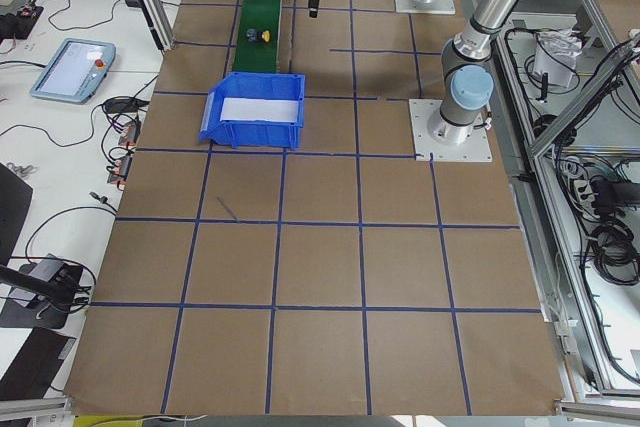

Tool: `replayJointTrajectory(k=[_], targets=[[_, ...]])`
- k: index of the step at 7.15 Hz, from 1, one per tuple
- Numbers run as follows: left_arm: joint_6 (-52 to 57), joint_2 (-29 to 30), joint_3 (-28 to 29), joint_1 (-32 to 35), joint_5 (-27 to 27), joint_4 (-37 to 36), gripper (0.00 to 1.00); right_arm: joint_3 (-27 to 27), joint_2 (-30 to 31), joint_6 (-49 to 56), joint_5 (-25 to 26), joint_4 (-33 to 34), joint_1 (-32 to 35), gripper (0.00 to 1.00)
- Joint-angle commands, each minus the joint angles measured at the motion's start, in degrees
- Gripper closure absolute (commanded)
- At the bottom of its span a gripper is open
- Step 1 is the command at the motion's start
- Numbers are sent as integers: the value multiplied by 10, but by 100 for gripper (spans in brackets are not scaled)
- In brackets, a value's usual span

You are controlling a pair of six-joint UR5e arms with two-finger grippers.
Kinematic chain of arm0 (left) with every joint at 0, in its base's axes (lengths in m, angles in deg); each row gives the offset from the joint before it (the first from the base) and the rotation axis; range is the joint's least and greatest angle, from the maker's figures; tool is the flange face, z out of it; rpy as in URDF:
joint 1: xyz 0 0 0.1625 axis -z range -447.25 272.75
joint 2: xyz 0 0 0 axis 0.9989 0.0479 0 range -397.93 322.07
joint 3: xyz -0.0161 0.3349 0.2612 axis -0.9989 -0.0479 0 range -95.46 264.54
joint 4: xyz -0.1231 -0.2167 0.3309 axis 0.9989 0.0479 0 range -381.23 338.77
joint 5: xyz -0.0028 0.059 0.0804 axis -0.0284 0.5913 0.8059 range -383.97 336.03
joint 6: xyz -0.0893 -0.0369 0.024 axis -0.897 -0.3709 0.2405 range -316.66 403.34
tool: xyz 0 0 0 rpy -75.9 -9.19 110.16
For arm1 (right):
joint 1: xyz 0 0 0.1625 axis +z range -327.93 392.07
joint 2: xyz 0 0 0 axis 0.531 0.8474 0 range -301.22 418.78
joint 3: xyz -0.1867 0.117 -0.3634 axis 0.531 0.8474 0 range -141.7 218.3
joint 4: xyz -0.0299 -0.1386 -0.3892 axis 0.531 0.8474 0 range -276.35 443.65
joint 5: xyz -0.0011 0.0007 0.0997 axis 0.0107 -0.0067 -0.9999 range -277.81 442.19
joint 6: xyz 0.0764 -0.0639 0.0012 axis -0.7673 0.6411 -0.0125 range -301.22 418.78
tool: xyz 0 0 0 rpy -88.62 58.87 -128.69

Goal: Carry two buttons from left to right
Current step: 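Carry the red button into the far blue bin with the right gripper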

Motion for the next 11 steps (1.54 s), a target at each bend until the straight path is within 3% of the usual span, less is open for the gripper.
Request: replayJointTrajectory(k=[1,4,6,11], targets=[[0,-3,-1,0,0,0,0,50,-1,124,29,-15,-71,92],[-1,-3,-1,0,1,0,0,71,-1,294,17,-12,-214,92],[0,-3,-1,0,1,2,0,66,-19,373,-29,25,-290,92],[-1,-3,-1,0,-2,1,0,60,-106,356,-48,52,-298,92]])
